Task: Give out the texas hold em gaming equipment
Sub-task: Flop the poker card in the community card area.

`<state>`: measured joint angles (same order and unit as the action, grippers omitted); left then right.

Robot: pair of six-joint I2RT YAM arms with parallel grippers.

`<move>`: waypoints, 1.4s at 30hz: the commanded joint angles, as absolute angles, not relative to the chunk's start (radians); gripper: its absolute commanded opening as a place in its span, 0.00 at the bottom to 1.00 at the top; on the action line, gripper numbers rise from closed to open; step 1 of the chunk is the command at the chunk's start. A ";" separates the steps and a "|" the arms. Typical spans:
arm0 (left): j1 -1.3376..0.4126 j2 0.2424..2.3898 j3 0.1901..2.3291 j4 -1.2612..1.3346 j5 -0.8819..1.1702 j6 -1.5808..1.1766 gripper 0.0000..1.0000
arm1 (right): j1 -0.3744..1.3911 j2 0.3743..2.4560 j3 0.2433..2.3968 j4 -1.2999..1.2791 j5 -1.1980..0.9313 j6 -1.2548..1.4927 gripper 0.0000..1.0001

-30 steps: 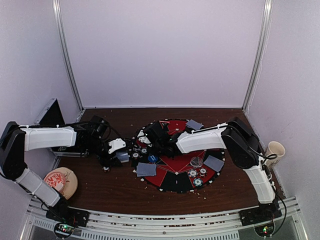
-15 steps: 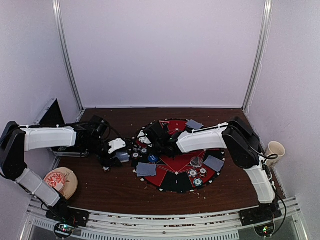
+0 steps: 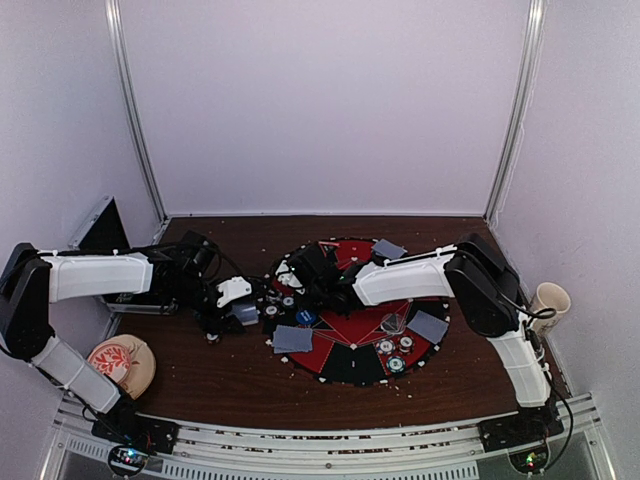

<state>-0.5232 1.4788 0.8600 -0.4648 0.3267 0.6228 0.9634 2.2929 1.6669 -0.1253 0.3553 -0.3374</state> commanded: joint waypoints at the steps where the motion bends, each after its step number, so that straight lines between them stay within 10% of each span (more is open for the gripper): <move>1: -0.514 1.464 0.884 -0.439 0.351 0.621 0.54 | 0.959 2.309 1.709 -0.135 0.351 -0.313 0.40; 42: -0.514 1.471 0.892 -0.442 0.354 0.621 0.54 | 0.942 2.384 1.757 -0.167 0.330 -0.284 0.34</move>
